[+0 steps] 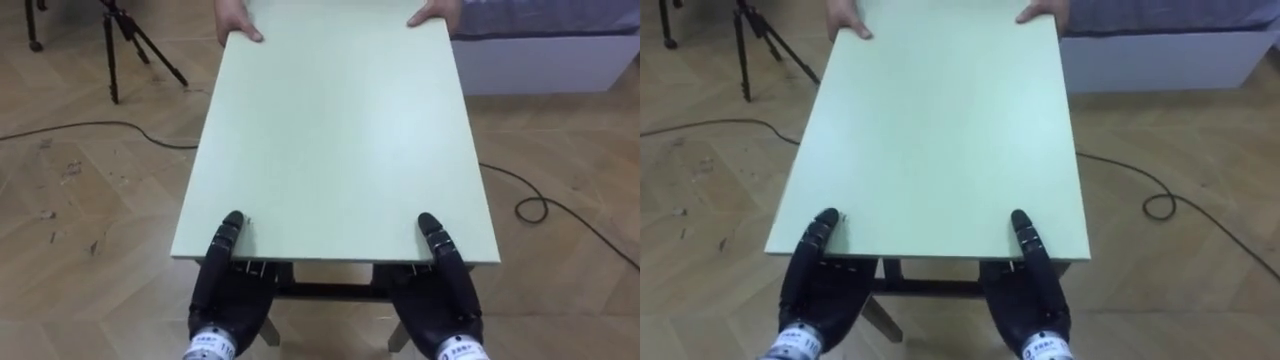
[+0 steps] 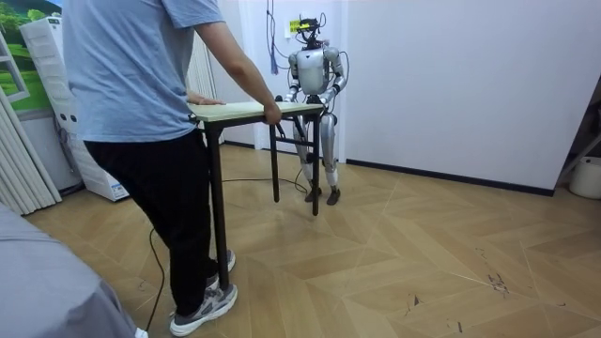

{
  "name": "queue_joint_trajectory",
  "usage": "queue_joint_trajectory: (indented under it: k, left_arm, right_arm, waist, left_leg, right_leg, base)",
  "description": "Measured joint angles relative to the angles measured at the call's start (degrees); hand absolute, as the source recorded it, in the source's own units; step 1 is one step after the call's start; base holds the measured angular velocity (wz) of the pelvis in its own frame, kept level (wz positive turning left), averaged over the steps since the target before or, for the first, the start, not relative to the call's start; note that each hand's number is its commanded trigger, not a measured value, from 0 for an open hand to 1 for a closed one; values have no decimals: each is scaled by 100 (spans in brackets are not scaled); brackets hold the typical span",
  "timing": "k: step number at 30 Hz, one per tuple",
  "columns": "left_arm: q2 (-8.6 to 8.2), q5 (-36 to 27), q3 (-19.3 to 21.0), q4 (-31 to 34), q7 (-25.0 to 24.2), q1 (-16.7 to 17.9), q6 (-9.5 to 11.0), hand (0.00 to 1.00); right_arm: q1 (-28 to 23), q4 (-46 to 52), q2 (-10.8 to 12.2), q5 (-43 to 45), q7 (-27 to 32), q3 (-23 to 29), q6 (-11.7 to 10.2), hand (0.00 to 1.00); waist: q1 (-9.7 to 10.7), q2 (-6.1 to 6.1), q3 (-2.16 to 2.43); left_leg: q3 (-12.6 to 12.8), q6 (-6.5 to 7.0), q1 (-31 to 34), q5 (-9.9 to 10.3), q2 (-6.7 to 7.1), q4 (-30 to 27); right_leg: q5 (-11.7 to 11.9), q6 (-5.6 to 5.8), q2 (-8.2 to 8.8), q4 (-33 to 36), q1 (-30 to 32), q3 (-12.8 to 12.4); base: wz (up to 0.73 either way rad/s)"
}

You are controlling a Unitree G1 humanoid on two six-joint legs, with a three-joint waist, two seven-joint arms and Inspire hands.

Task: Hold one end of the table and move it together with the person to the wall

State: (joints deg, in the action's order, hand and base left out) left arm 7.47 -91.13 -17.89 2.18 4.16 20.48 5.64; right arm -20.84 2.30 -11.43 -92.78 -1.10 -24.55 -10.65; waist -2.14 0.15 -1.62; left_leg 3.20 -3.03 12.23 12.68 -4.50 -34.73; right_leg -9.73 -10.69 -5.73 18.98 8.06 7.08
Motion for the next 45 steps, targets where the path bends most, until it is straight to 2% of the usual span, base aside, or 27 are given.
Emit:
queue_joint_trajectory:
  k: [2,4,7,12,14,15,17,19,20,22,23,24,25,26,27,28,29,31,32,33,35,36,38,40,42,43,45]
  left_arm:
    - [64,-66,-91,-5,-43,8,65,100]
    - [120,-147,-110,-32,-118,95,63,100]
    - [178,-197,-106,-32,-205,112,52,100]
    - [162,-196,-99,-38,-204,57,16,100]
    - [157,-204,-92,-71,-222,-43,13,100]
    - [141,-232,-89,-130,-248,-162,12,100]
    - [80,-261,-91,-299,-266,-430,12,100]
    - [54,-344,-61,-624,-348,-746,31,100]
    - [22,-359,-39,-702,-360,-800,30,100]
    - [-115,-366,-32,-953,-376,-886,52,100]
    - [-121,-362,-33,-968,-378,-892,71,100]
    - [-117,-364,-24,-976,-414,-857,82,100]
    - [-67,-364,-1,-998,-435,-797,84,100]
    - [-72,-354,18,-1007,-451,-740,89,100]
    - [-136,-356,-4,-1100,-454,-653,28,100]
    - [-136,-333,-60,-1131,-453,-568,-65,100]
    - [-118,-320,-84,-1126,-453,-565,-103,100]
    - [-113,-153,-163,-1121,-436,-565,-160,100]
    - [-112,-139,-170,-1117,-436,-566,-176,100]
    - [-99,-137,-147,-1070,-436,-567,-194,100]
    - [-73,-177,-143,-980,-436,-571,-196,100]
    - [-107,-261,-146,-911,-438,-531,-137,100]
    - [-47,-270,-146,-849,-437,-595,-82,100]
    - [67,-99,-149,-765,-437,-601,-72,100]
    - [104,-103,-141,-711,-444,-553,-72,100]
    - [83,-102,-136,-712,-444,-553,-61,100]
    - [97,-87,-142,-654,-445,-502,-57,100]
  right_arm:
    - [-19,-7,-11,-31,-52,14,10,100]
    - [-53,-19,-40,-23,-52,47,143,100]
    - [-61,-19,-46,-6,-118,61,196,100]
    - [-24,-7,-151,-17,-169,47,146,100]
    - [54,-9,-185,-16,-221,20,80,100]
    - [129,-10,-171,-16,-226,-7,6,100]
    - [287,-54,-181,-18,-228,-9,-61,100]
    - [667,-358,-169,-17,-228,-1,-51,100]
    - [754,-427,-166,-17,-227,3,-32,100]
    - [919,-594,-183,-17,-222,17,14,100]
    - [932,-618,-182,-17,-215,18,37,100]
    - [928,-651,-174,-31,-197,17,84,100]
    - [920,-737,-109,-86,-192,67,187,100]
    - [919,-754,-114,-90,-179,75,260,100]
    - [798,-776,-151,-86,-169,118,371,100]
    - [581,-753,-179,-88,-200,190,416,100]
    - [488,-730,-177,-107,-250,229,424,100]
    - [202,-688,-166,-147,-429,281,323,100]
    - [141,-643,-166,-147,-433,273,267,100]
    - [131,-587,-159,-161,-433,221,188,100]
    - [287,-581,-201,-188,-402,212,201,100]
    - [479,-594,-284,-190,-311,238,262,100]
    - [452,-538,-143,-145,-271,242,235,100]
    - [294,-493,-4,-142,-271,256,168,100]
    - [287,-482,4,-138,-284,214,141,100]
    - [302,-474,9,-141,-286,207,150,100]
    - [300,-474,-3,-141,-324,212,190,100]
  waist:
    - [-22,35,-10]
    - [-167,42,-13]
    - [-43,88,-13]
    - [37,287,-25]
    - [43,399,-20]
    - [49,453,-26]
    - [78,519,-15]
    - [165,518,-9]
    - [225,514,-4]
    - [368,478,18]
    - [457,452,37]
    - [567,390,73]
    - [619,207,131]
    - [616,187,143]
    - [656,263,127]
    - [687,265,127]
    - [683,284,137]
    - [711,224,122]
    - [711,203,127]
    - [705,59,64]
    - [600,51,76]
    - [457,288,173]
    - [644,46,169]
    - [549,-333,159]
    - [384,-406,161]
    - [304,-371,126]
    - [341,-324,110]
  left_leg:
    - [-10,-157,437,-115,-152,-962]
    - [-37,-274,562,-199,-337,-2618]
    - [-101,-352,468,-274,-512,-3531]
    - [-92,-379,-143,-228,-466,-3077]
    - [-95,-408,-352,-66,-433,-2598]
    - [-112,-445,-505,162,-375,-2155]
    - [-48,-424,-703,590,-268,-1461]
    - [73,-249,-995,1259,-134,-504]
    - [80,-177,-1035,1354,-62,-318]
    - [327,113,-1197,1497,375,266]
    - [412,192,-1213,1507,503,378]
    - [521,523,-1174,1511,747,614]
    - [670,772,-1058,1447,844,715]
    - [789,838,-993,1417,816,676]
    - [852,921,-973,1369,717,592]
    - [1068,893,-986,1270,514,610]
    - [1189,820,-982,1200,428,647]
    - [1692,624,-918,969,77,733]
    - [1774,593,-882,943,33,716]
    - [1828,542,-776,916,59,591]
    - [1467,634,-411,827,412,530]
    - [1107,865,-133,595,525,730]
    - [1237,957,-109,378,608,940]
    - [1482,996,-156,284,716,1044]
    - [1572,996,-77,288,721,938]
    - [1547,997,-45,287,721,882]
    - [1484,996,4,281,721,914]
  right_leg:
    - [-76,-46,-40,105,119,90]
    - [-107,-107,-57,216,150,155]
    - [-9,-162,-59,205,270,399]
    - [153,-178,-72,315,638,575]
    - [253,-229,-73,405,910,736]
    - [337,-214,-73,448,1105,820]
    - [495,3,-72,487,1418,909]
    - [806,384,33,433,1731,1048]
    - [903,405,92,396,1789,1081]
    - [1355,581,331,107,1872,1128]
    - [1513,647,389,-36,1870,1140]
    - [1894,913,458,-382,1828,1149]
    - [2379,1263,496,-809,1764,937]
    - [2500,1340,517,-797,1766,750]
    - [2163,1110,592,-101,1797,519]
    - [1451,1052,748,813,1814,353]
    - [1085,1073,855,1275,1798,246]
    - [-158,1238,1353,2529,1325,-150]
    - [-382,1290,1478,2643,1127,-206]
    - [-690,1509,1611,2537,833,-392]
    - [-720,1554,1500,1955,954,-325]
    - [-407,1566,1319,1652,1062,-411]
    - [-584,1589,1756,2658,966,-124]
    - [-549,1565,2165,3423,472,101]
    - [-324,1520,2144,3385,20,33]
    - [-354,1556,2076,3126,-74,-51]
    - [-334,1568,1961,3035,-58,-189]
  base:
    - [-10]
    - [-38]
    - [15]
    - [17]
    - [18]
    - [27]
    - [25]
    - [12]
    - [20]
    - [24]
    - [31]
    - [21]
    - [12]
    - [4]
    - [27]
    - [40]
    - [56]
    - [65]
    - [48]
    - [6]
    - [-54]
    - [-54]
    - [23]
    - [11]
    - [-52]
    - [-43]
    - [-9]
